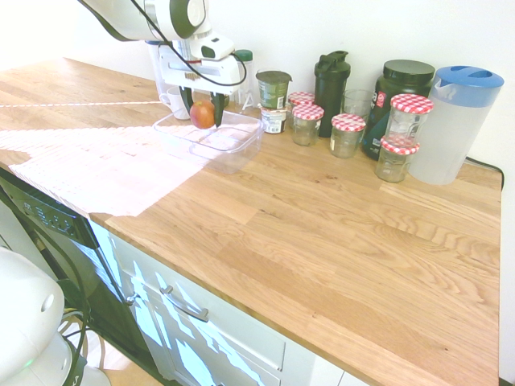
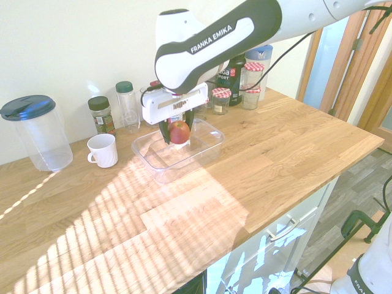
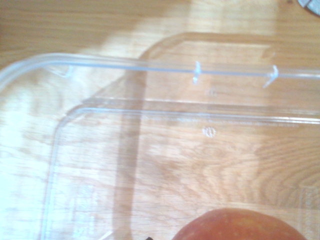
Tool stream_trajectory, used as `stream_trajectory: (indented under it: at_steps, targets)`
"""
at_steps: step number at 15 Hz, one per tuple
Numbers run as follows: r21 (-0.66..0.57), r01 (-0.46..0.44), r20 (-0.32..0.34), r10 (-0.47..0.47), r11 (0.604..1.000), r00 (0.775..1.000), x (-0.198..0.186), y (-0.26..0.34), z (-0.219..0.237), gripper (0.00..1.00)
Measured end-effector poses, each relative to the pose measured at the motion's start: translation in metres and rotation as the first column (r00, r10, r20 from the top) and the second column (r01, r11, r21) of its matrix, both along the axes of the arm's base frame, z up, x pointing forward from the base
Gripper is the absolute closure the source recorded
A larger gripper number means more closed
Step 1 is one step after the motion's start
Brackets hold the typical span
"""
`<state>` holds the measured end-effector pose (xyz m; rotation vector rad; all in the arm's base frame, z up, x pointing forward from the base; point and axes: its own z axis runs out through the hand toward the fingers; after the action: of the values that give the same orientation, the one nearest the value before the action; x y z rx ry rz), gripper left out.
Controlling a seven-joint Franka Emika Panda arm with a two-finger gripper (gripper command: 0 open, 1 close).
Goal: Put the apple into the container
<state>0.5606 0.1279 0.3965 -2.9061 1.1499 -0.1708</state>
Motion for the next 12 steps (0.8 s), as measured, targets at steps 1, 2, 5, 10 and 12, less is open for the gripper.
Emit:
stream_trajectory:
  at_steps: [1,2,5,10,12]
  targets:
    - [0.002,0.006,-0.004,-0.006,1.0,1.0,-0.003,-0.005,-0.01,1.0]
    - [0.004,0.011,-0.009,-0.011,1.0,1.0,-0.005,-0.009,-0.019,0.0]
    - [0.002,0.019,-0.021,-0.019,1.0,1.0,-0.009,-0.015,-0.03,0.0]
    - [0.001,0.021,-0.03,-0.021,1.0,0.999,-0.009,-0.016,-0.039,0.0]
    - [0.002,0.02,-0.028,-0.02,1.0,0.999,-0.009,-0.015,-0.039,0.0]
